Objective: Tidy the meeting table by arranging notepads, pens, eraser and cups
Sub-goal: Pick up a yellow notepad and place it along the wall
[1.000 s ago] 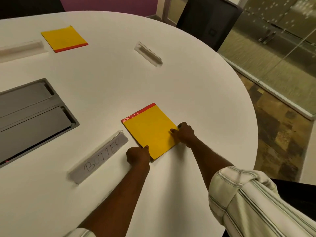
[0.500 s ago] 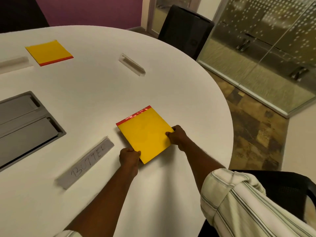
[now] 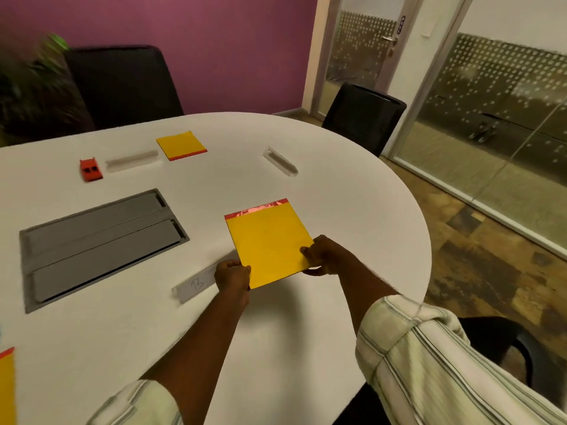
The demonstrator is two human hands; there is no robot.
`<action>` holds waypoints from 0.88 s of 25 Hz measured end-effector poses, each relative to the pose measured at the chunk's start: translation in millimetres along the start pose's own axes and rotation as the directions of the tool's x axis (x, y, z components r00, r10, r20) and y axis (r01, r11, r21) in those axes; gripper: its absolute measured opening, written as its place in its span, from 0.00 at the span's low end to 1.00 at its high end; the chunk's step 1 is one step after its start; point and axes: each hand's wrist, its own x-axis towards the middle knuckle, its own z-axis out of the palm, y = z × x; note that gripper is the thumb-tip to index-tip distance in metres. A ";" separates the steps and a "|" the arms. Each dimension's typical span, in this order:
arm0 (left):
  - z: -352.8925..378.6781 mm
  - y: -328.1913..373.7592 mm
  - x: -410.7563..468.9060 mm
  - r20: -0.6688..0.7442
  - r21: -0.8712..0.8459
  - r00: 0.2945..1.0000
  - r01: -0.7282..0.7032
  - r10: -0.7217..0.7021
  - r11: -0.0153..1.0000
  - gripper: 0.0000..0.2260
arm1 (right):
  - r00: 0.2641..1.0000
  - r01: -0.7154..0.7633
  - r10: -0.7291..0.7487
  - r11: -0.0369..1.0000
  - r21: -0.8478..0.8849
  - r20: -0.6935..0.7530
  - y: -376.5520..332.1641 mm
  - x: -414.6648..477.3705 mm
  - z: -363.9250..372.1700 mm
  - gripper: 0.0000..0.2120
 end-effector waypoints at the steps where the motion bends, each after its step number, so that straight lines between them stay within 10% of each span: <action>1: -8.7 3.0 -6.6 -0.021 -0.002 1.000 -0.022 0.022 1.000 0.11 | 1.000 -0.011 0.011 1.000 0.000 0.023 -0.7 -8.3 6.3 0.19; 22: -320.8 8.4 -57.9 -0.472 -0.016 0.878 -0.103 0.083 0.995 0.14 | 0.889 0.086 -0.029 0.991 -0.105 0.458 53.7 -96.6 285.7 0.19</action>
